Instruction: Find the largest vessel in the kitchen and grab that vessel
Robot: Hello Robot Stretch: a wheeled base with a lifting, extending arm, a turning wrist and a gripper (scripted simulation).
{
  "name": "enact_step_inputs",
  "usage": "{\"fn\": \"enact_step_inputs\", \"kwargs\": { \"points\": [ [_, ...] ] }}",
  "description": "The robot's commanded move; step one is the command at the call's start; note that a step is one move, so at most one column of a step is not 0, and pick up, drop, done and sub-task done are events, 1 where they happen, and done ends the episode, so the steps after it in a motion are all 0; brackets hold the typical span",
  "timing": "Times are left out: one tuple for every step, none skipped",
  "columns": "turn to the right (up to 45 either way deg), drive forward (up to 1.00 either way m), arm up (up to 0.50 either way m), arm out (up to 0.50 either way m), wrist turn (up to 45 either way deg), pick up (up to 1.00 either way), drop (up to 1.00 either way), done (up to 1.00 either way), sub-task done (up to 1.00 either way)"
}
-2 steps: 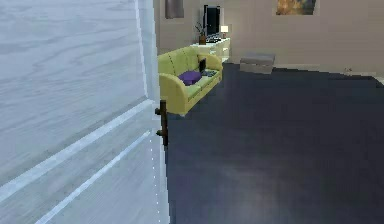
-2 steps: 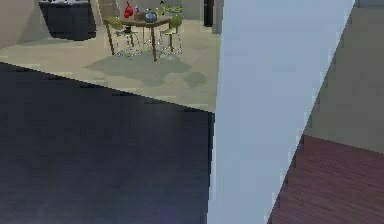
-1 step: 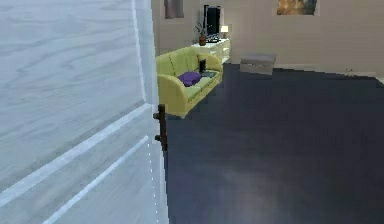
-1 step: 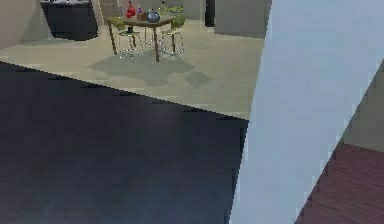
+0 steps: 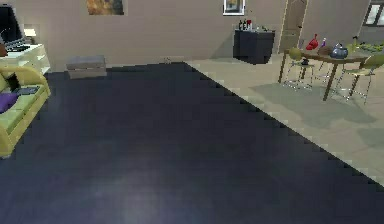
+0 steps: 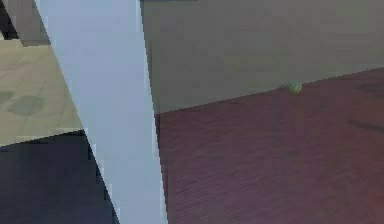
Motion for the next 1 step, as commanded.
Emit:
{"fn": "enact_step_inputs", "kwargs": {
  "points": [
    [9.0, 0.00, 0.00, 0.00, 0.0, 0.00, 0.00, 0.00, 0.00]
  ]
}}
